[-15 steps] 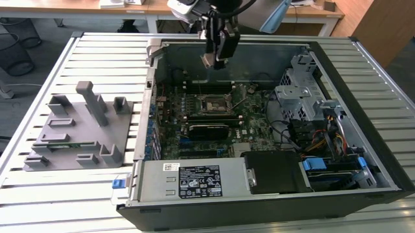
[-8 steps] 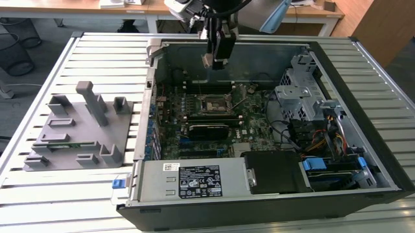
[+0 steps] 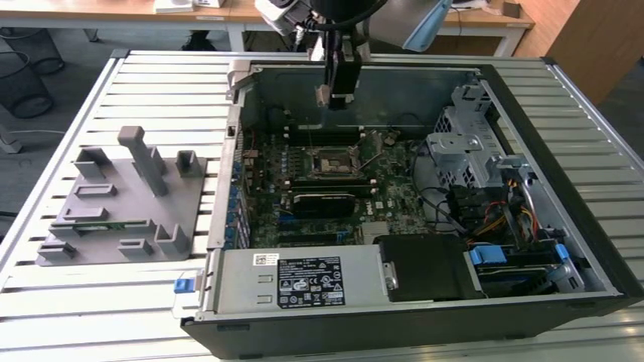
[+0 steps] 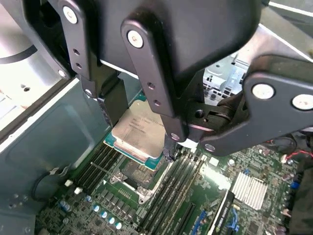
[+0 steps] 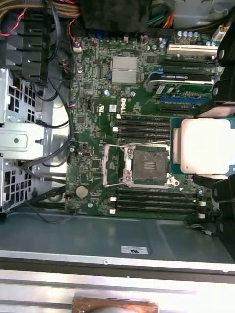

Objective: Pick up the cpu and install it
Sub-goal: 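Place the cpu into insertion slot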

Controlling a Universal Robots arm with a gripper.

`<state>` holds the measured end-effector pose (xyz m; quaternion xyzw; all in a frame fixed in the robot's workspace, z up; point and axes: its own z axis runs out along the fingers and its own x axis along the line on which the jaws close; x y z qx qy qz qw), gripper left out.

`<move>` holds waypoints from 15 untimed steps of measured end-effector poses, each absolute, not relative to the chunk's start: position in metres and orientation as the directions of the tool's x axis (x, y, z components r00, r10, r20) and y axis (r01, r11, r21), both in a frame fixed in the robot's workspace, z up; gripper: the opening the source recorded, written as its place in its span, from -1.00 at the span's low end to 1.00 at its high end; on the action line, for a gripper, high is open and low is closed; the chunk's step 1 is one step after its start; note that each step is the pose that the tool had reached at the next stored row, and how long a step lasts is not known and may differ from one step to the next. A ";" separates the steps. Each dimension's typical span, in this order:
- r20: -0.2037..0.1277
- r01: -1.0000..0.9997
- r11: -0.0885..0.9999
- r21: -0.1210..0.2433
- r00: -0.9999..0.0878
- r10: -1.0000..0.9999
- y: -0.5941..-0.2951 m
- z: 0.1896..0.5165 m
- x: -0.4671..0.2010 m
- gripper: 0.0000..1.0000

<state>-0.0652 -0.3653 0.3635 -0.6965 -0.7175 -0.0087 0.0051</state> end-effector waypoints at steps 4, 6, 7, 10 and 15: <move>0.020 1.000 0.030 0.005 -0.030 0.999 -0.361 0.356 -0.063 0.08; 0.020 1.000 0.030 0.005 -0.030 0.999 -0.361 0.353 -0.063 0.08; 0.020 1.000 0.030 0.005 -0.030 0.999 -0.360 0.352 -0.062 0.08; 0.020 1.000 0.030 0.005 -0.030 0.999 -0.360 0.350 -0.061 0.08; 0.013 1.000 0.029 0.007 -0.029 0.999 -0.360 0.343 -0.061 0.08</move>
